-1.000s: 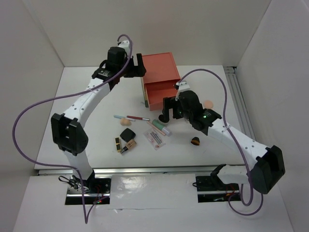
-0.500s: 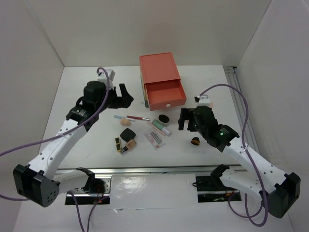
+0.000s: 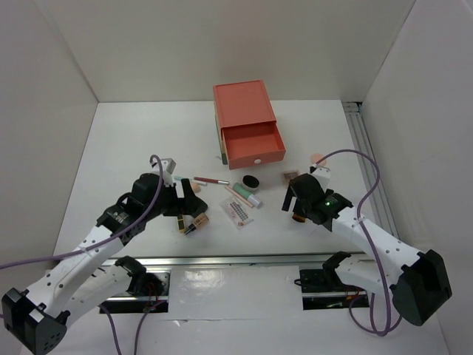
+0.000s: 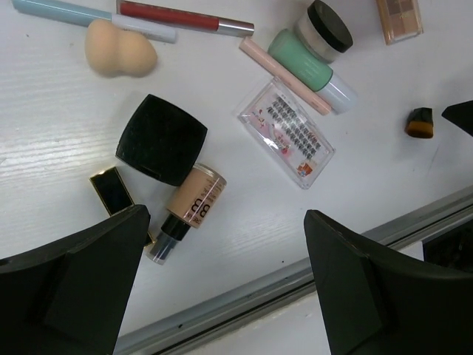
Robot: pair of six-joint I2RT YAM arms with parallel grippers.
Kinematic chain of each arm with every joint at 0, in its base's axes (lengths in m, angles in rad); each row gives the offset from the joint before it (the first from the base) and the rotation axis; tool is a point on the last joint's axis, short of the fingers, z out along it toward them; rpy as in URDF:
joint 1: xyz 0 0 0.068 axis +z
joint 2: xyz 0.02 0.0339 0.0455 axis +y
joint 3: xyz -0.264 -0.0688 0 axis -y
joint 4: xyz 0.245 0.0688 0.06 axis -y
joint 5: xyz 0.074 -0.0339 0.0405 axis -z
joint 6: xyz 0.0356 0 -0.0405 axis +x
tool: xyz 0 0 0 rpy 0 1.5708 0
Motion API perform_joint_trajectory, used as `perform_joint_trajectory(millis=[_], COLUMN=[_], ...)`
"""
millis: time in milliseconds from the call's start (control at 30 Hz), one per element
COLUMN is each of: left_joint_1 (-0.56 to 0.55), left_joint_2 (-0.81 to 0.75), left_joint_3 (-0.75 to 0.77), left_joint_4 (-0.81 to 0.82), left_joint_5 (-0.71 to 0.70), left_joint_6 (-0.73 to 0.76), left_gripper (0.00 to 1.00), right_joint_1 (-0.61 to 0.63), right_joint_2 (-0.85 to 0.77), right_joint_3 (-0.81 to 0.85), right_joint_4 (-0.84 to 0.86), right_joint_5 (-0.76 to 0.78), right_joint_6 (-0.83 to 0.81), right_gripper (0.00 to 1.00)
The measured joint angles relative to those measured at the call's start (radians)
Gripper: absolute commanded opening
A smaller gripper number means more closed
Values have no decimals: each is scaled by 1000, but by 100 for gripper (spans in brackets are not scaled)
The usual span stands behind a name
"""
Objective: Organize the makeup
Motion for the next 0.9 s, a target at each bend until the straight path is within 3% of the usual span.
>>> perform_joint_trajectory(millis=[367,533,567,600,633,700,900], left_joint_1=[-16,-16,-16,-16,-16,-16,-16], left_joint_2=[31,40,43,45,45,45,47], left_joint_3=[3,16,17,18,18,18,18], left_joint_4=[-37,-45,-45,-47,-51,-54,-66], left_joint_5=[-57,-79,-82,-85,-87,-92,-117], left_joint_6=[-41,-60,-62,-63,-63,-64,-72], left_gripper=[100,100,100,100,100,100,100], right_joint_1=[-99,-126,-126,-126,-126,-126,-126], right_joint_2=[101,146,155,164,170,178,137], right_joint_3=[-129,-164,-164,-164,-164,-164,-142], right_joint_4=[113,210,228,245,264,287,271], right_joint_5=[-48,-94,-103,-109,-113,-121,-154], right_joint_6=[23,6,-2,-3,-7,-11,-54], right_gripper=[85,51,49,41,27,14,7])
